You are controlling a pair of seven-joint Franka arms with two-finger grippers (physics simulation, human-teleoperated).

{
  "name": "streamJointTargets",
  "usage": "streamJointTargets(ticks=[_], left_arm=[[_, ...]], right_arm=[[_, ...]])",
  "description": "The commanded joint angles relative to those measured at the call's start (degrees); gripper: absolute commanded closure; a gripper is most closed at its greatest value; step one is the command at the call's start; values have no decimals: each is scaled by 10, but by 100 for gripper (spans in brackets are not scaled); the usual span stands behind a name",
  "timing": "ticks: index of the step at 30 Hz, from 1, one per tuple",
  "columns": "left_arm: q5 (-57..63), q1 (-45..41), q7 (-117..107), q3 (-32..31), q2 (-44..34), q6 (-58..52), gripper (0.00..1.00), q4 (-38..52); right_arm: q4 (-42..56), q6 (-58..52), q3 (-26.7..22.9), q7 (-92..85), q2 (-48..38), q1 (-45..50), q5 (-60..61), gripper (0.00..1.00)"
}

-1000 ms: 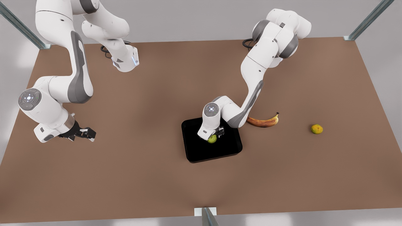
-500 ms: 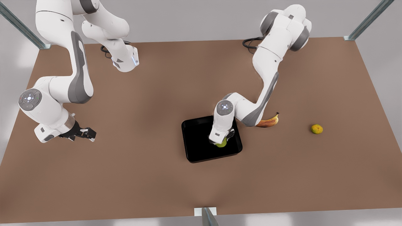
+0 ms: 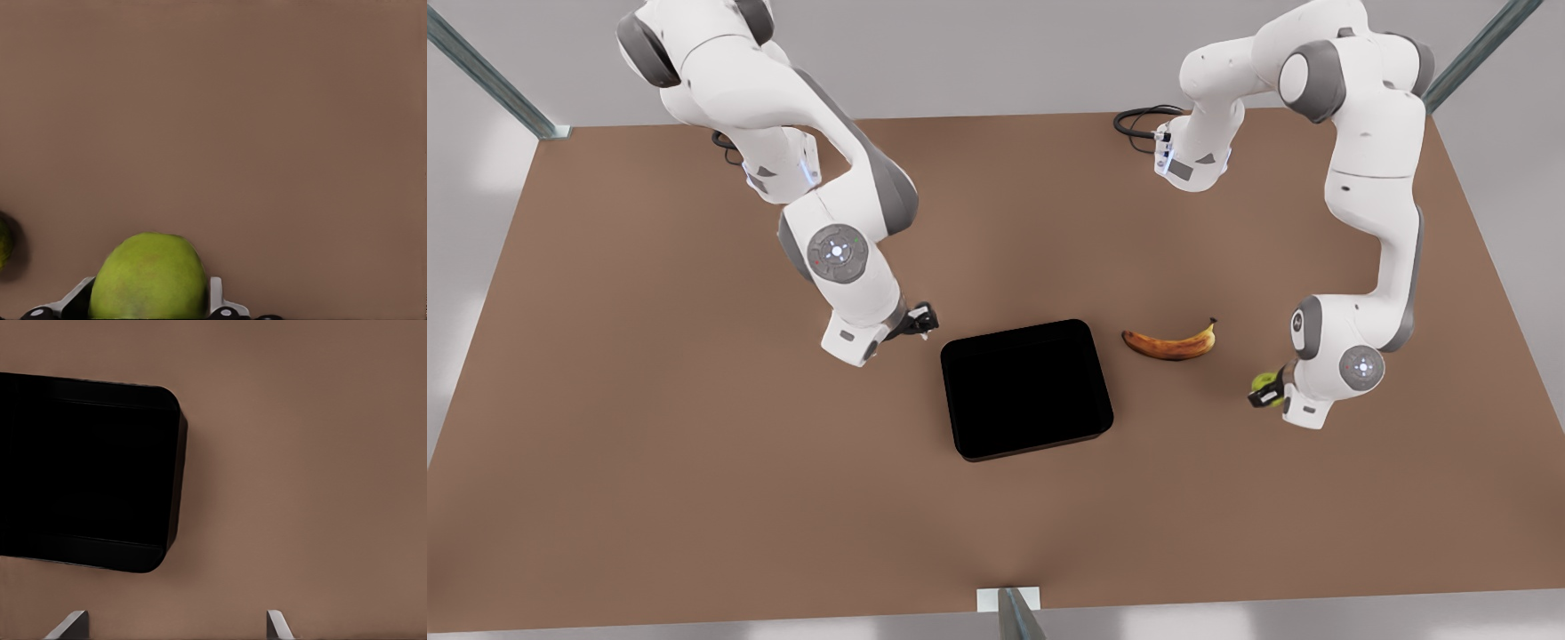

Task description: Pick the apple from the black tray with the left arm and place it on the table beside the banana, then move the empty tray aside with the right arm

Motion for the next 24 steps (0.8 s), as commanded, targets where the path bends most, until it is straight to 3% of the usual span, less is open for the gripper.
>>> streamJointTargets(ticks=[1,4,5,6,7,8,9,10,12,24], left_arm=[[2,1,304,1,3,55,0,0],[-1,0,266,1,-27,29,0,8],[-7,-1,267,-7,-83,-143,0,100],[-64,-1,263,-25,-91,-319,0,251],[-74,-3,268,-27,-123,-360,0,285],[-76,-4,268,-40,-188,-357,0,241],[-79,-4,264,-48,-239,-285,0,154],[-97,0,264,-43,-262,-263,0,120],[-89,-4,227,-44,-225,-277,0,174],[-76,6,224,-40,-223,-305,0,179]], right_arm=[[2,75,0,268,24,-2,32,0],[48,142,20,289,75,3,29,0],[48,145,27,289,85,4,26,0],[48,157,27,284,98,4,25,0],[47,169,27,282,111,4,23,0],[46,173,28,276,120,5,15,0],[45,174,32,276,129,8,0,0],[45,176,38,268,141,7,-8,0],[42,197,41,251,151,7,-7,0],[41,252,38,56,245,-3,-8,1]])
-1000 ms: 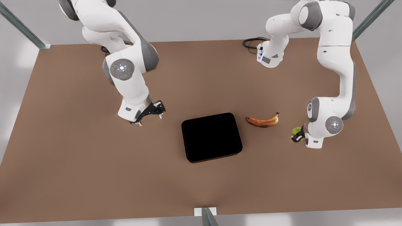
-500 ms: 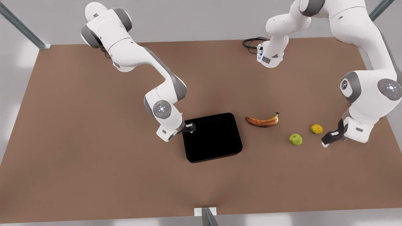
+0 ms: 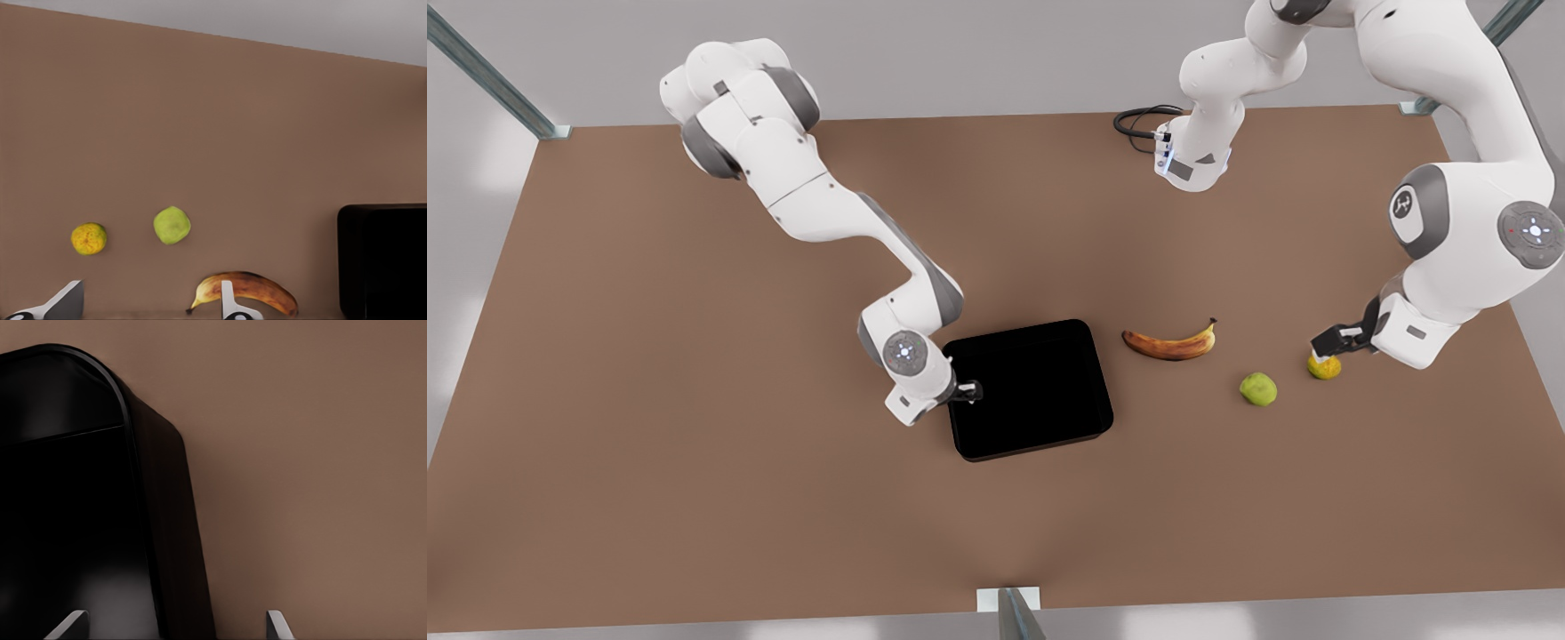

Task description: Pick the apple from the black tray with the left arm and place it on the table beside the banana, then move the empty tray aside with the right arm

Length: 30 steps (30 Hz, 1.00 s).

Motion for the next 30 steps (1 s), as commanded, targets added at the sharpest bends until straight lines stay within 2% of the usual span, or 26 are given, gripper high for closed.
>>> streamJointTargets(ticks=[1,2,3,4,5,7,9,10,15,18,20,24,27,30], left_arm=[[-2,-4,46,15,3,-8,0,0],[-36,-210,47,226,-6,4,0,-20],[-72,-208,47,224,-13,26,0,-38],[-56,-154,54,160,-26,68,0,-64],[-22,-101,51,85,-27,59,0,-63],[-22,-102,47,83,-28,45,0,-58],[-21,-103,48,82,-24,46,0,-57],[-20,-99,52,83,-17,54,0,-52],[-9,-101,49,83,-6,51,0,-39],[-9,-101,48,84,-9,47,0,-39],[-10,-100,48,85,-10,46,0,-39],[-9,-99,48,85,-10,46,0,-39],[-10,-99,48,85,-10,46,0,-39],[-10,-99,48,85,-10,46,0,-39]], right_arm=[[-5,19,2,-89,5,2,0,1],[-13,19,2,-87,4,7,2,3],[-29,43,3,-85,3,7,2,2],[-44,72,3,-86,1,7,2,2],[-46,72,3,-86,-4,7,2,5],[-44,68,3,-85,-5,4,3,36],[-44,65,3,-83,-13,3,7,45],[-44,64,2,-82,-15,2,7,53],[-44,58,2,-82,-21,2,7,74],[-44,53,2,-83,-22,2,7,82],[-44,46,2,-84,-30,2,7,82],[-42,-83,-6,-140,-99,-16,7,82],[-40,-182,-49,-237,-144,-19,7,82],[-39,-252,-113,-379,-171,-19,9,82]])
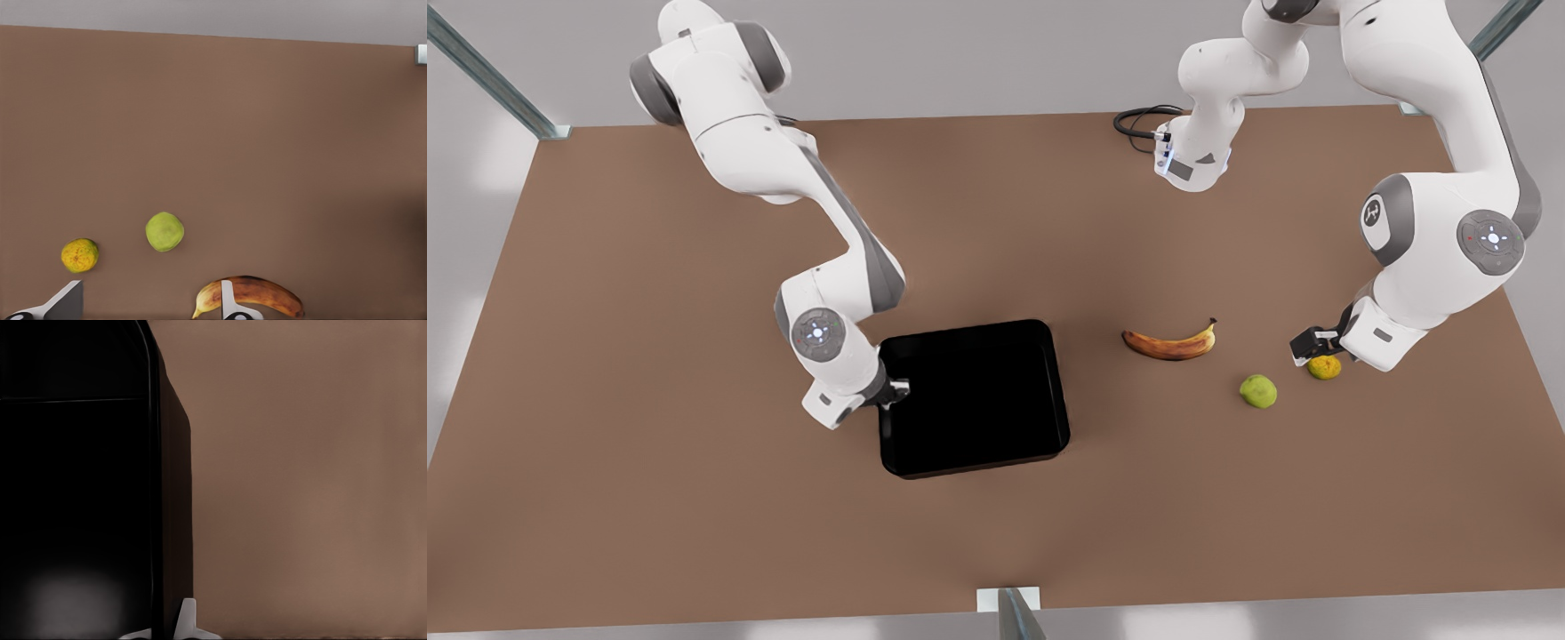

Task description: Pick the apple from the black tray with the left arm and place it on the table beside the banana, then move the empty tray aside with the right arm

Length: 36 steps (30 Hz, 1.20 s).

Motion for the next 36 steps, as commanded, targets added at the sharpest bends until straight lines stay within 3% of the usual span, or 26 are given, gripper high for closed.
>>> streamJointTargets(ticks=[1,9,14,16,21,23,24,25,27,29,31,36], left_arm=[[1,0,8,0,-1,0,0,0],[1,0,7,0,-1,0,0,0],[0,0,6,0,-1,0,0,0],[1,-2,6,-1,-1,0,0,0],[16,-3,9,-3,12,8,0,19],[16,-3,8,-3,13,8,0,19],[16,-3,7,-3,13,8,0,19],[16,-3,7,-3,13,8,0,18],[16,-3,7,-3,13,8,0,19],[16,-3,7,-3,13,6,0,18],[16,-3,7,-3,13,5,0,18],[16,-3,7,-3,13,5,0,18]], right_arm=[[1,-130,-32,-296,-12,-3,4,82],[20,-201,-248,-658,-17,-22,57,82],[20,-192,-335,-711,20,-46,80,82],[20,-178,-348,-712,39,-57,93,82],[20,-100,-352,-715,97,-70,117,80],[20,-88,-351,-711,107,-70,118,72],[20,-87,-351,-711,106,-70,118,37],[20,-87,-352,-713,106,-70,137,11],[20,-88,-355,-715,101,-69,142,0],[45,-112,-353,-712,70,-67,155,0],[132,-216,-341,-663,55,-68,153,0],[202,-241,-173,-397,11,-71,100,0]])
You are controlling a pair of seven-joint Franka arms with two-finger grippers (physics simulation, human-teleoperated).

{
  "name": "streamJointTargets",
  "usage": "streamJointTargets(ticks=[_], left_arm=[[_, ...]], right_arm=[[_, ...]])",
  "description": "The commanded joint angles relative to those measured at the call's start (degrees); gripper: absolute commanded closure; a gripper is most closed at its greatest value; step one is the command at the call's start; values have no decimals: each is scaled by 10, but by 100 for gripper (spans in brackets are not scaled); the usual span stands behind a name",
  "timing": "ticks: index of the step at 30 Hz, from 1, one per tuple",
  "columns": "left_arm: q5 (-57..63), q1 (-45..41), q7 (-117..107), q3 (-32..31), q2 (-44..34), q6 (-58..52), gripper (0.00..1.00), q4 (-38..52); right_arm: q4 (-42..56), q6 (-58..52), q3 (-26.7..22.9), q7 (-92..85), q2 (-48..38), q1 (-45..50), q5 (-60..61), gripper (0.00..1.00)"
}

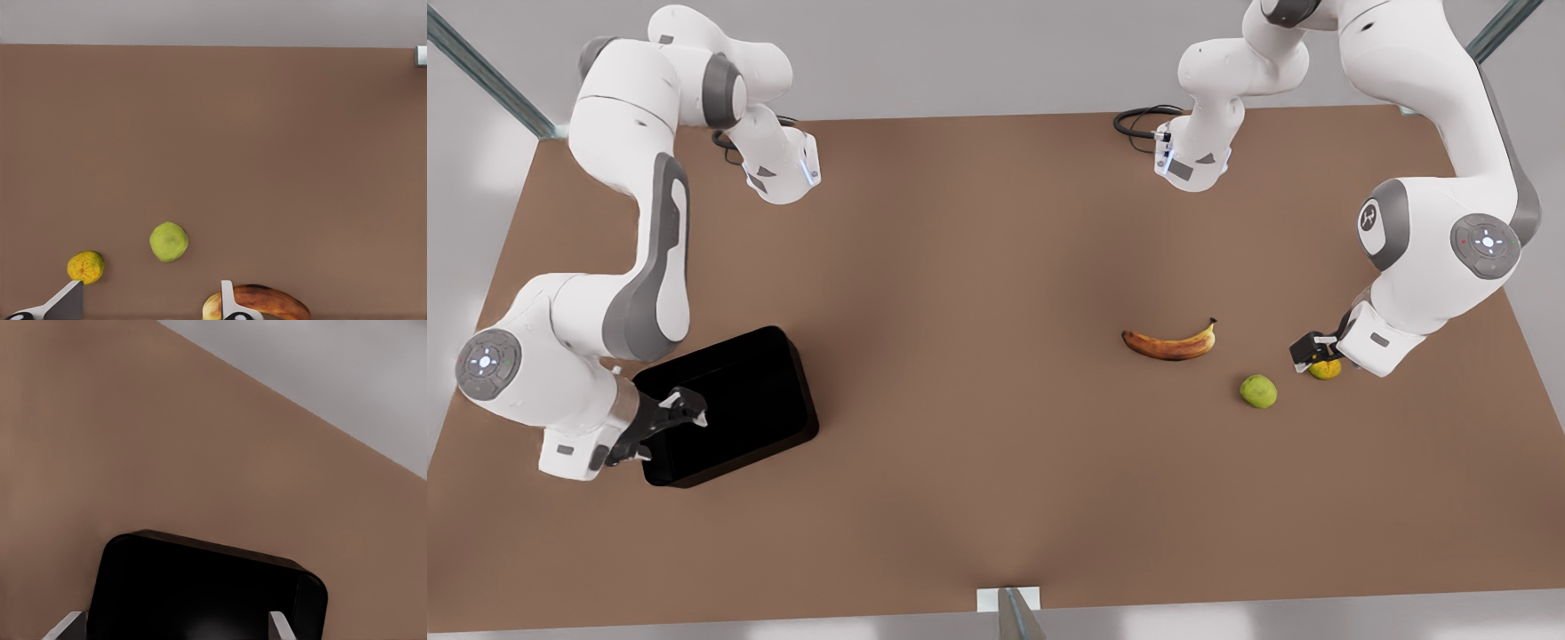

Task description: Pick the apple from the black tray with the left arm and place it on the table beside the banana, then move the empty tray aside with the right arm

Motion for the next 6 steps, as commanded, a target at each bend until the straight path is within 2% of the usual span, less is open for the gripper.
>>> streamJointTargets(ticks=[1,6], left_arm=[[1,0,0,0,-1,-1,0,0],[1,0,0,0,-1,-1,0,0]], right_arm=[[16,-45,62,200,-8,1,-56,0],[15,-59,47,223,-11,6,-55,0]])
